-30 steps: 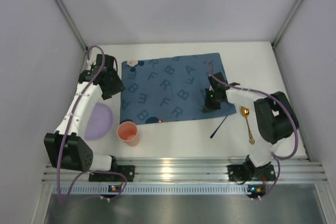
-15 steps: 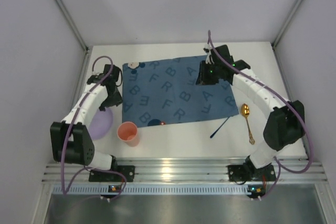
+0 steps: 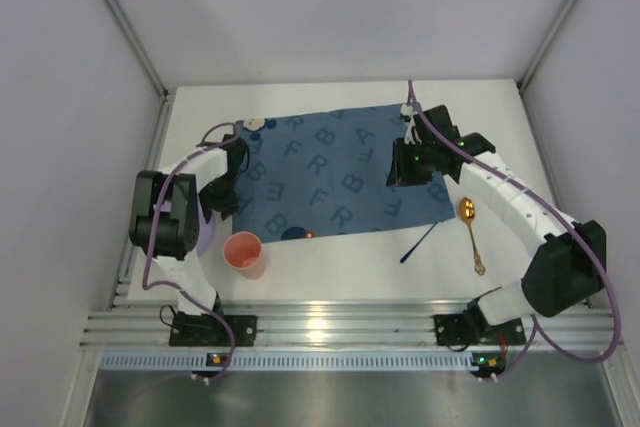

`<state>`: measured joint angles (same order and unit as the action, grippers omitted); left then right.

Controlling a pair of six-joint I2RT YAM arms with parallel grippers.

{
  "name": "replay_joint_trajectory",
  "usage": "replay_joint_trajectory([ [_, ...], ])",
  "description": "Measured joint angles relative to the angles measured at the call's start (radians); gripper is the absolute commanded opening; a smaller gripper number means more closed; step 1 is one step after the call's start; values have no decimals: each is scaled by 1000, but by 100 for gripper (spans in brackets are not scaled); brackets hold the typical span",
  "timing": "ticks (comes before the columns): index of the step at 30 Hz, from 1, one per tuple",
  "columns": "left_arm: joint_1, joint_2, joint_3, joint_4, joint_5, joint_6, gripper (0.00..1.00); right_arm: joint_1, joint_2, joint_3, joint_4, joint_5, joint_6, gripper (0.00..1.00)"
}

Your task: Set the dinner table for one person

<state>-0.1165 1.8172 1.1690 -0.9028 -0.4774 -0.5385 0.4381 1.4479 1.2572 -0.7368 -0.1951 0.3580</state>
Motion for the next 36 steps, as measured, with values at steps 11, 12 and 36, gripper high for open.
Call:
replay_joint_trajectory([
  [11, 50, 33, -19, 53, -10, 72, 0, -3, -111, -66, -40, 71, -18, 28],
  [12, 52, 32, -18, 53, -13, 75, 0, -5, -114, -66, -45, 75, -20, 28],
  [36, -620, 201, 828, -49, -74, 215, 0, -9, -259, -158, -117, 132, 10, 25],
])
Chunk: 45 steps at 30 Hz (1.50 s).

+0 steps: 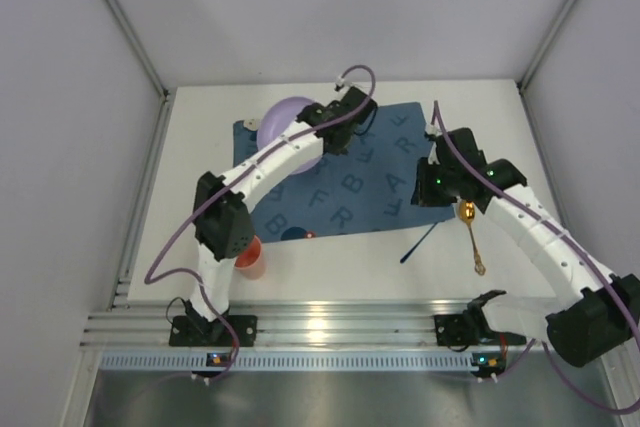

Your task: Set the dinner table for one person

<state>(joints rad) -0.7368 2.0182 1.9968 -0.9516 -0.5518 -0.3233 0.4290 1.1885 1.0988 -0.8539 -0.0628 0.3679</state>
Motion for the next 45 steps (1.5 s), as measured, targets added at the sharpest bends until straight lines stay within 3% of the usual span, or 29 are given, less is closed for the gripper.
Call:
replay_joint_trajectory([
  [6, -140, 233, 119, -4, 50, 19, 0, 0, -108, -41, -42, 27, 20, 24],
  [14, -135, 335, 177, -24, 38, 11, 0, 0, -193, -78, -100, 72, 27, 25],
  [21, -113, 333, 111, -17, 74, -21, 37, 0, -202, -97, -128, 85, 33, 24],
  [27, -116, 295, 95, 1, 166, -45, 46, 0, -165, -90, -127, 83, 45, 24],
  [31, -117, 235, 97, 0, 196, -59, 62, 7, -124, -50, -120, 74, 46, 26],
  [33, -117, 190, 97, -9, 190, -70, 63, 16, -110, -20, -110, 61, 43, 28],
  [34, -116, 161, 98, -16, 177, -75, 63, 29, -103, 0, -105, 52, 41, 31],
  [36, -114, 88, 97, -51, 139, -92, 63, 66, -89, 42, -86, 34, 37, 48],
  [37, -110, 45, 92, -71, 121, -101, 62, 90, -80, 63, -76, 26, 36, 58],
  [38, -106, -7, 75, -86, 99, -115, 62, 121, -69, 85, -63, 17, 32, 76],
  [41, -82, -217, -54, -139, 36, -174, 62, 241, -11, 152, -25, -10, 18, 88],
  [45, -40, -507, -282, -233, -28, -284, 63, 368, 105, 221, 40, -66, 16, 89],
])
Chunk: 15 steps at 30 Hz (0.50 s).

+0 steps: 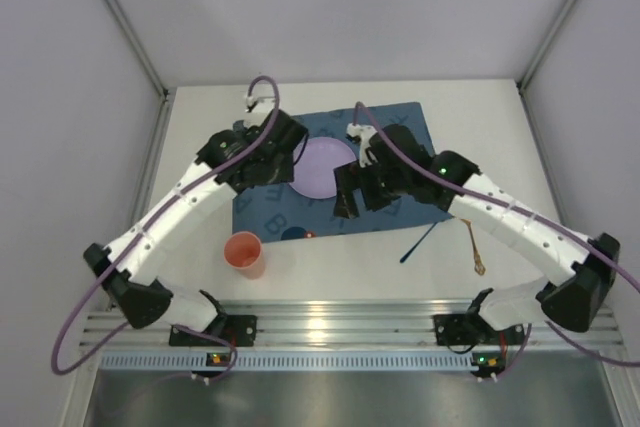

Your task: Set the dinner table for one person

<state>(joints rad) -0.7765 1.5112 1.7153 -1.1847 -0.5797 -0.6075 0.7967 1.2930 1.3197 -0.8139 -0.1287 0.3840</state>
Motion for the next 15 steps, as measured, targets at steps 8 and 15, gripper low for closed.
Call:
replay_joint_trajectory([
  [8, 240, -267, -306, -126, 14, -134, 62, 185, 352, 164, 126, -108, -6, 90],
  [15, 319, -331, -330, -148, 15, -155, 61, 270, 602, 339, 166, -190, -6, 89],
])
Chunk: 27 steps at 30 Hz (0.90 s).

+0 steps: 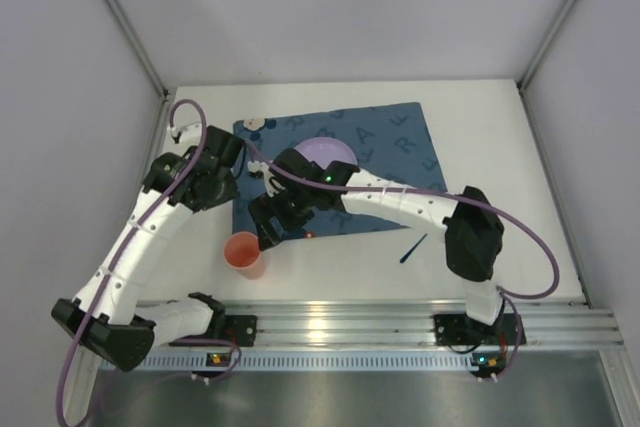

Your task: Set the dinner table for one person

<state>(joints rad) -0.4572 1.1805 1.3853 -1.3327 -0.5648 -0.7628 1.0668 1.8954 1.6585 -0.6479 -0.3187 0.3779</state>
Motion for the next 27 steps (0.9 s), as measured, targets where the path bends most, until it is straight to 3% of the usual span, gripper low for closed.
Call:
replay_joint_trajectory([
  [10, 13, -64, -19, -6, 1, -12, 61, 29, 145, 111, 34, -48, 0, 84],
  [13, 16, -71, -21, -7, -3, -13, 61, 47, 191, 161, 25, -3, 2, 69],
  [15, 18, -77, -21, -7, -6, -13, 61, 63, 222, 201, 11, 43, 4, 49],
  [19, 21, -79, -20, -7, -14, -13, 60, 84, 254, 229, -12, 140, 14, 31],
  [23, 24, -79, -16, -8, -33, -12, 60, 84, 263, 229, -38, 203, 14, 0],
  [27, 26, -79, -14, -8, -48, -6, 60, 84, 275, 244, -55, 230, 17, 0],
])
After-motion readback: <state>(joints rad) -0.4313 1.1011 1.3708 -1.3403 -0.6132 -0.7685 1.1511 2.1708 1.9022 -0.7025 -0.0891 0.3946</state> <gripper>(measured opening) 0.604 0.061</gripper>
